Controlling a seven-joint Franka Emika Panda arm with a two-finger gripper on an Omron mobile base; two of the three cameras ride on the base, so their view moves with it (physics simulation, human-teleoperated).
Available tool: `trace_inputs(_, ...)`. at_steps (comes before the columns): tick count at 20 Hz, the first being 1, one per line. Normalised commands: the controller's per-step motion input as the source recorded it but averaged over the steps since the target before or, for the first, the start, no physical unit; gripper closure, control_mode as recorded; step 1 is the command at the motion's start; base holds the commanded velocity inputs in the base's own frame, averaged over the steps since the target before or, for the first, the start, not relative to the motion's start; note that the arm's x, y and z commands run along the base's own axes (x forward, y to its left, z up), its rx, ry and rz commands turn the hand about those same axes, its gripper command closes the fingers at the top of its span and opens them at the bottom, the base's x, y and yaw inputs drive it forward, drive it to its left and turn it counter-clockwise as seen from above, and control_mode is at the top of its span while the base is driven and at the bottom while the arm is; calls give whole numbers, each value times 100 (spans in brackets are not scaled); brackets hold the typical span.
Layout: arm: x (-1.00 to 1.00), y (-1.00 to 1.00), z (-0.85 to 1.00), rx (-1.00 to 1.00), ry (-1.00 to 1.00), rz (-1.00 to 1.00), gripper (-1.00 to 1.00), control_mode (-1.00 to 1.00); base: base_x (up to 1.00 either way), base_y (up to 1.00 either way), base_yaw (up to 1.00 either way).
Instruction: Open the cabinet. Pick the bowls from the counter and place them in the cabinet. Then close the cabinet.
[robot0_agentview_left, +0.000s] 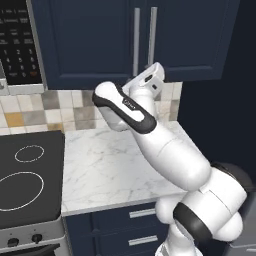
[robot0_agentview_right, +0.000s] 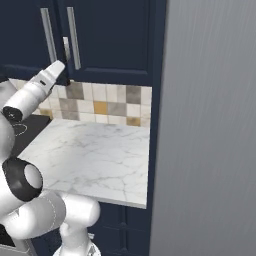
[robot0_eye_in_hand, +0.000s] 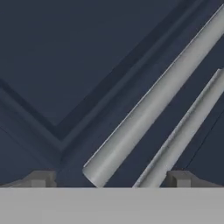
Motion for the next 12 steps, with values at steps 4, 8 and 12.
trace_inputs(4, 92, 0, 12, 0, 0, -55, -100, -100, 0, 0, 0)
trace_inputs(8, 89, 0, 17, 0, -2, -52, -100, -100, 0, 0, 0)
trace_inputs(12, 88, 1, 19, 0, -2, -50, -100, -100, 0, 0, 0)
